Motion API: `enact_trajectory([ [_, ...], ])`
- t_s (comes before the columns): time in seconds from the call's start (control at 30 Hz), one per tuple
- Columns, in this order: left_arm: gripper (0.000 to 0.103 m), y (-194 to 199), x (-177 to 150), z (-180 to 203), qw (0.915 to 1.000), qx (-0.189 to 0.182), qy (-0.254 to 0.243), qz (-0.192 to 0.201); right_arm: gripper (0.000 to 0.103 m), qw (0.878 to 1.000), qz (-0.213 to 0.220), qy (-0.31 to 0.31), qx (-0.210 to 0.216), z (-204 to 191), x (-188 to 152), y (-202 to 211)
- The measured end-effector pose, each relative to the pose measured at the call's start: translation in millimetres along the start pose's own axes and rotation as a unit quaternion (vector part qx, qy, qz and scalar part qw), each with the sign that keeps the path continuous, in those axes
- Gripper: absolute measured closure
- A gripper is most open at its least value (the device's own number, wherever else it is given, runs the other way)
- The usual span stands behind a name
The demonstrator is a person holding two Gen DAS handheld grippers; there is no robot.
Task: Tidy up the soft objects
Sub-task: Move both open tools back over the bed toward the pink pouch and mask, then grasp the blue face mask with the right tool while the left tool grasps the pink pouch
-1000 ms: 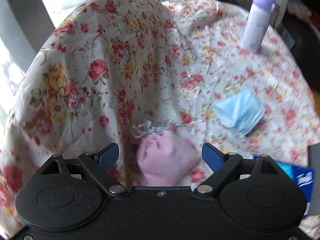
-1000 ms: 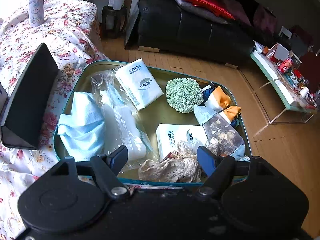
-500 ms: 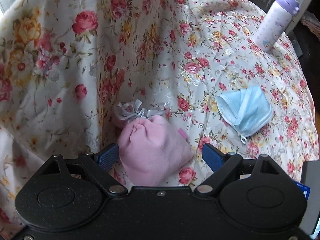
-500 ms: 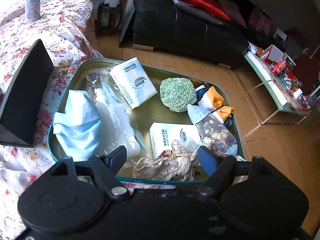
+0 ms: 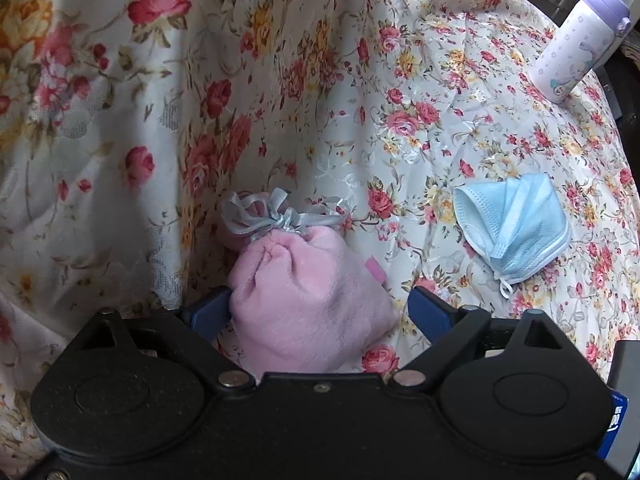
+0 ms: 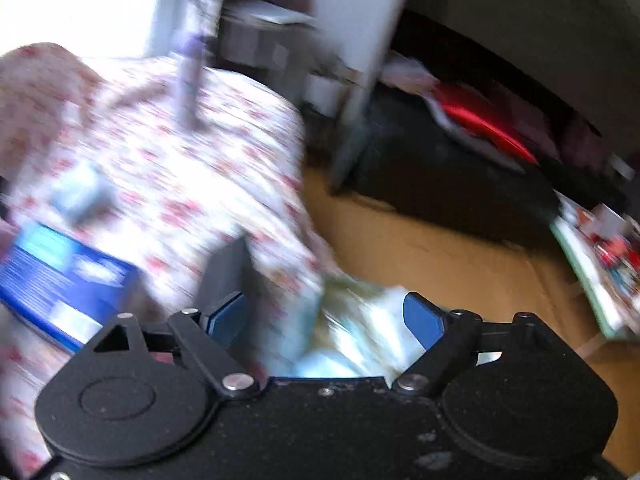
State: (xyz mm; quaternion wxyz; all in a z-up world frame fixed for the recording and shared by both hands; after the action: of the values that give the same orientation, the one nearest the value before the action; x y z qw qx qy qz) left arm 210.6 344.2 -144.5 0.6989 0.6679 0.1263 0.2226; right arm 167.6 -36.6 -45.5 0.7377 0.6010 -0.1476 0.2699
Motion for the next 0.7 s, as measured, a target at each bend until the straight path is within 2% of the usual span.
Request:
enact_trajectory([
  [0.13, 0.01, -5, 1, 0, 1.0, -0.002, 0.003, -0.006, 0.017, 0.998, 0.014, 0.033, 0.06, -53, 34, -1],
  [0.33, 0.006, -12, 2, 2, 0.9999, 0.008, 0.005, -0.004, 0.015, 0.992, 0.013, 0.067, 0.105, -116, 68, -20],
  [0.57, 0.005, -23, 7, 3, 0.9991, 0.042, 0.005, 0.008, 0.015, 0.985, -0.064, 0.013, 0.159, -164, 96, -60],
  [0.7, 0.004, -27, 10, 2, 0.9992, 0.037, 0.011, 0.006, 0.013, 0.979, -0.099, -0.012, 0.177, -189, 108, -82],
])
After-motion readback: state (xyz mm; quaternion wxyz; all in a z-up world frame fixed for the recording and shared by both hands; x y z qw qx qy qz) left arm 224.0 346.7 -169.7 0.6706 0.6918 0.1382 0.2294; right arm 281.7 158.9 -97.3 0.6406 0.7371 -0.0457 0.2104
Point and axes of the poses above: each gripper's, at about its wrist camera, not at the fingertips, and y roughly against the way its jaws point, z to its right, x to its top, the point moved 10 cm from there along -y, roughly the way its jaws point, and after that the axes turned 12 degrees about -z, right-handed, at the moved point
